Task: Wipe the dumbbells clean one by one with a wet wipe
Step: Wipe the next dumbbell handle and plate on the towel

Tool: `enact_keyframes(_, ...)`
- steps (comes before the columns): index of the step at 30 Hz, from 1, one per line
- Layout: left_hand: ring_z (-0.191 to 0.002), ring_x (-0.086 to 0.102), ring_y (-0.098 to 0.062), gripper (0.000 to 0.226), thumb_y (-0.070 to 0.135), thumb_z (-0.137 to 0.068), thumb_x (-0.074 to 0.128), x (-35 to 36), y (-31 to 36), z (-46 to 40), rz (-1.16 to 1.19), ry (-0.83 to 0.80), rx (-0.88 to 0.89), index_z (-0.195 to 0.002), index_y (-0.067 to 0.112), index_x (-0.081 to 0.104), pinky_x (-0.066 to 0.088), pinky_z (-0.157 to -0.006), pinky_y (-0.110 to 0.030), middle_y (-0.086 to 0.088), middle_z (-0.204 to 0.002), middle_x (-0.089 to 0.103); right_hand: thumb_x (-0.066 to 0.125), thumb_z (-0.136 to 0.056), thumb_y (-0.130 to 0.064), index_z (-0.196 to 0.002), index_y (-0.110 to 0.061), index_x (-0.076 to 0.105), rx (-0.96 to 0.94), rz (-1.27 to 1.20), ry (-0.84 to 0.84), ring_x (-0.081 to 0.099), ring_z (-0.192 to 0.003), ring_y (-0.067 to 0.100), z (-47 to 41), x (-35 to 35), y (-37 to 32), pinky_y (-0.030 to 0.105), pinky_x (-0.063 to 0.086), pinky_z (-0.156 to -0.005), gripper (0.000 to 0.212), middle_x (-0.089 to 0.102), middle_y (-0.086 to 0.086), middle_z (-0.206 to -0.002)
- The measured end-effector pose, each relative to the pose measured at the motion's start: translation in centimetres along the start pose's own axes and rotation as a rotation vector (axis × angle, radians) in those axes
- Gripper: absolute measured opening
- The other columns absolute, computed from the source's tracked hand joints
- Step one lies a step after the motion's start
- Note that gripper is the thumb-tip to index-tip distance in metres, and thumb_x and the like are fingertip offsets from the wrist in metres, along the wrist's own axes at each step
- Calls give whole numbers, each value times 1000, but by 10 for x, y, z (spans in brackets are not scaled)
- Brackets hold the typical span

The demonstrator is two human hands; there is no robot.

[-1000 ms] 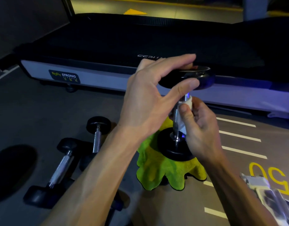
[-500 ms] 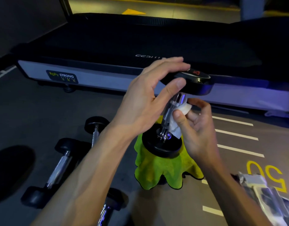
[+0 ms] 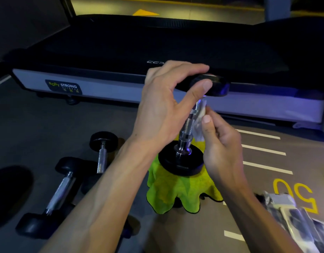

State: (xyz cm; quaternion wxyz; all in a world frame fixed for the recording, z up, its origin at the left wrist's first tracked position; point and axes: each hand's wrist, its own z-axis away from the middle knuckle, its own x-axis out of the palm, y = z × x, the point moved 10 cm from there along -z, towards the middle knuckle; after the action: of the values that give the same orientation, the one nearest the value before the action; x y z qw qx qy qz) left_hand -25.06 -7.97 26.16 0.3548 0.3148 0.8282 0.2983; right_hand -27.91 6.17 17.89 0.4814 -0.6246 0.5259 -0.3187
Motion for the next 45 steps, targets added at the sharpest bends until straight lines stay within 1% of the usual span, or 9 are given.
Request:
enact_keyframes(3, -118, 55, -11, 27, 43, -98, 71, 0, 0, -3, -3, 21, -9, -123, 34, 75, 48, -103, -31, 20, -118, 68, 43, -112, -8, -103, -5, 70, 30, -182, 40, 58, -85, 6, -7, -4, -4, 13, 49, -83, 29, 65, 3, -89)
enact_keyframes(7, -117, 53, -12, 27, 47, -95, 73, 0, 0, -5, -14, 32, -28, -120, 39, 75, 47, -99, -24, 24, -111, 65, 54, -109, -16, -127, -18, 71, 114, -238, 44, 72, -115, 21, -8, 0, 18, 38, 57, -101, 24, 79, 2, -117)
enact_keyframes(16, -106, 47, -14, 29, 53, -89, 76, -4, 4, -7, -57, 75, -14, -116, 42, 78, 35, -85, -11, 15, -99, 60, 78, -93, -13, -98, -13, 69, 85, -215, 93, 68, -79, 6, -34, -3, 6, 25, 57, -76, 10, 75, -8, -80)
enact_keyframes(22, -104, 45, -14, 27, 54, -87, 79, -4, 4, -8, -40, 72, -9, -112, 44, 77, 32, -84, -9, 14, -96, 58, 78, -94, -27, -103, -8, 70, 172, -263, -4, 67, -88, 15, -33, 3, 31, 35, 54, -84, 22, 72, 10, -91)
enact_keyframes(26, -110, 50, -20, 25, 52, -86, 80, -3, 0, -10, 14, 53, -23, -110, 47, 75, 31, -87, -7, 8, -102, 63, 84, -79, -39, -117, 0, 66, 348, -516, -178, 69, -91, 27, -41, 15, 46, 51, 52, -94, 58, 74, 15, -101)
enact_keyframes(30, -110, 52, -23, 24, 51, -86, 80, -5, 1, -12, 25, 69, -12, -109, 48, 74, 29, -88, -6, 7, -100, 63, 68, -92, -20, -113, 0, 62, 388, -717, -200, 72, -87, 23, -37, 31, 40, 52, 51, -100, 30, 74, 12, -96)
enact_keyframes(34, -107, 47, -18, 26, 51, -86, 81, -4, 1, -12, -7, 87, -13, -110, 43, 78, 30, -86, -6, 11, -96, 58, 77, -93, -12, -98, -11, 64, 236, -416, 129, 66, -77, 12, -32, 12, 29, 36, 54, -80, 14, 72, -1, -80)
enact_keyframes(38, -102, 43, -18, 30, 56, -85, 79, -2, 7, -11, -81, 124, 10, -111, 41, 80, 32, -85, -12, 16, -89, 51, 73, -92, -18, -98, -18, 56, 29, 132, 319, 46, -58, 3, -18, 4, 4, 21, 36, -59, 18, 53, -14, -64)
enact_keyframes(45, -106, 54, -2, 25, 39, -107, 57, -24, -27, -9, -3, 15, -36, -124, 36, 74, 29, -92, -15, 21, -108, 70, 61, -104, -21, -112, -3, 64, 314, -484, -90, 68, -78, 15, -46, 36, 33, 30, 55, -80, 20, 75, 8, -89)
